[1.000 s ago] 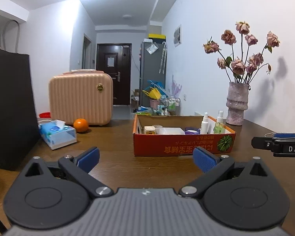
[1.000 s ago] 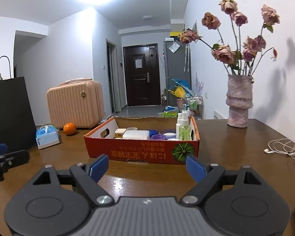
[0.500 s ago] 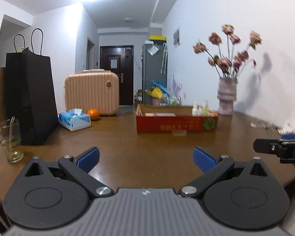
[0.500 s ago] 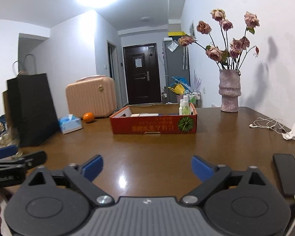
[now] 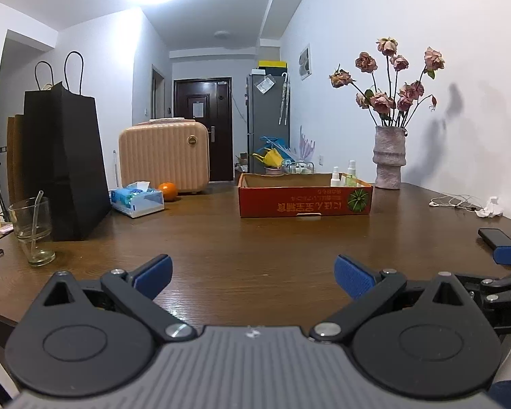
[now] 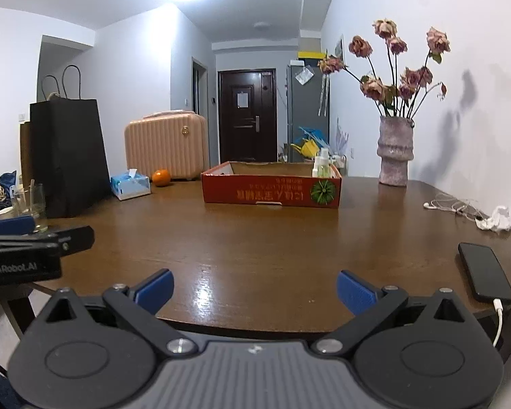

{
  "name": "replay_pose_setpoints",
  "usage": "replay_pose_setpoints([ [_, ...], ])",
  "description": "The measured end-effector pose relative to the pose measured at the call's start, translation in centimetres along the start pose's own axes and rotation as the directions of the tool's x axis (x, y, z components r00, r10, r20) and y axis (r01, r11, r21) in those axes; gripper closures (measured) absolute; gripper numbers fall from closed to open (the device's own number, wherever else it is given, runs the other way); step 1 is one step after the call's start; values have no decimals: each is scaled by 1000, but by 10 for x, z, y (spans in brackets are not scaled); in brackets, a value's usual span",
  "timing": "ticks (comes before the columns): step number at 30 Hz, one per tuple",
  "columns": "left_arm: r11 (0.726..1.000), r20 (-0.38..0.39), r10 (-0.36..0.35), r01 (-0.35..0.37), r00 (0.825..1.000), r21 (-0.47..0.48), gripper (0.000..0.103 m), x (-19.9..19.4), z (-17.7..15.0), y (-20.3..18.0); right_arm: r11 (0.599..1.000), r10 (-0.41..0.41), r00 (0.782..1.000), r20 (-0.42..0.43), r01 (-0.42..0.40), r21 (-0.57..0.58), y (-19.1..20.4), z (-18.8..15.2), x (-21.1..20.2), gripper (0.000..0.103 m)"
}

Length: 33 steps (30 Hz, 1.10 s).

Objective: Organize rigid objects

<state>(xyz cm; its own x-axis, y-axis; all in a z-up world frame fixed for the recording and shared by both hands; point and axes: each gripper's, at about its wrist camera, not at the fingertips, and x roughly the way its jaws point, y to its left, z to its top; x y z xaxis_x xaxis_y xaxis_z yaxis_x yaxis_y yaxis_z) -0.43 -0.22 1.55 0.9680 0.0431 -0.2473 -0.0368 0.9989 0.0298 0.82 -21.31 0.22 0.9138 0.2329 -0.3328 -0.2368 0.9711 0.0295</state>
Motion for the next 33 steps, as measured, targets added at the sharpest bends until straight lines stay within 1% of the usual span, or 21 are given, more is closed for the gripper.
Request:
replay_pose_setpoints([
  [13,1000,6,-8,8,1000,5,0,1,0,1,1000,1,1000,13,-1,4,-1,2,-1,1],
  [33,1000,20,4,-4,1000,11,0,0,-1,-3,1000,10,1000,15,-10,22,-4,1,-1,1],
])
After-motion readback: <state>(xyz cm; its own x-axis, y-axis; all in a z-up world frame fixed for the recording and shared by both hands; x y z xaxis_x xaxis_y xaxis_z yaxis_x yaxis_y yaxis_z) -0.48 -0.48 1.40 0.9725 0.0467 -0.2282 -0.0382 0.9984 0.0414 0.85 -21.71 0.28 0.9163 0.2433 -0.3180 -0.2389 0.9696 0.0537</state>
